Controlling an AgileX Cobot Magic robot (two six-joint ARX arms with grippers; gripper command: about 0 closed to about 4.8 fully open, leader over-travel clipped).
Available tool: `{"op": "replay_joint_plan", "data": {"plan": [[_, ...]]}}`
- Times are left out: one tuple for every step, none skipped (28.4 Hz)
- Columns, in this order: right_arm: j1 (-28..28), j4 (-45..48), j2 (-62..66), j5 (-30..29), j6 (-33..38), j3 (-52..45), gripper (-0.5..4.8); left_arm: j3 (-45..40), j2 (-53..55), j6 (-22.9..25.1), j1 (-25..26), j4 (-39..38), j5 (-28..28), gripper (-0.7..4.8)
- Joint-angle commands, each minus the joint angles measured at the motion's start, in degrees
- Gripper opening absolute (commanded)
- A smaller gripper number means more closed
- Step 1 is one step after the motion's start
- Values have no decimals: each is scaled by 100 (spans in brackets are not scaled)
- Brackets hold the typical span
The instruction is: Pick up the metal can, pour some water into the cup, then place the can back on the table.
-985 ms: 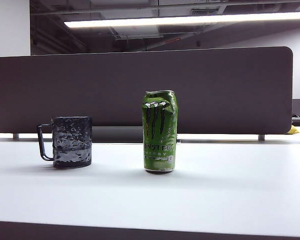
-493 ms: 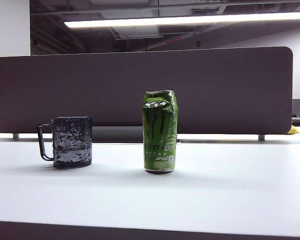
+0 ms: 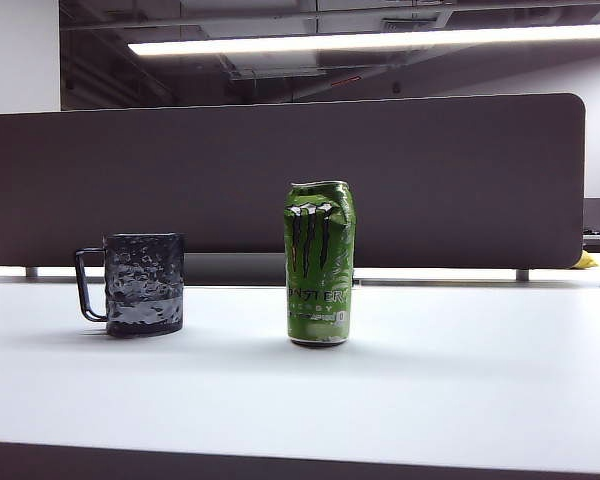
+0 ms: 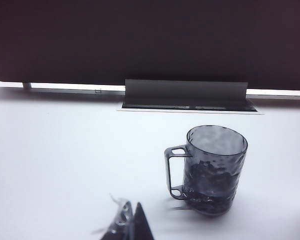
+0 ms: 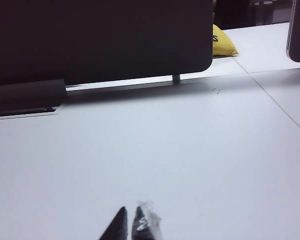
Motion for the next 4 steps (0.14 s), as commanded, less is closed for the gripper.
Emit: {"op": "replay_joint_plan", "data": {"plan": [[4,96,-4,7,20,-13,23,7,4,-15,7,68,0,-5],[4,94,-4,7,20,-13,23,7,4,-15,7,68,0,-5],[4,96,-4,7,20,-13,23,7,4,-15,7,68,0,-5],[4,96,-4,7,17,-13,23,9,4,-15,7,68,0,-5]]}}
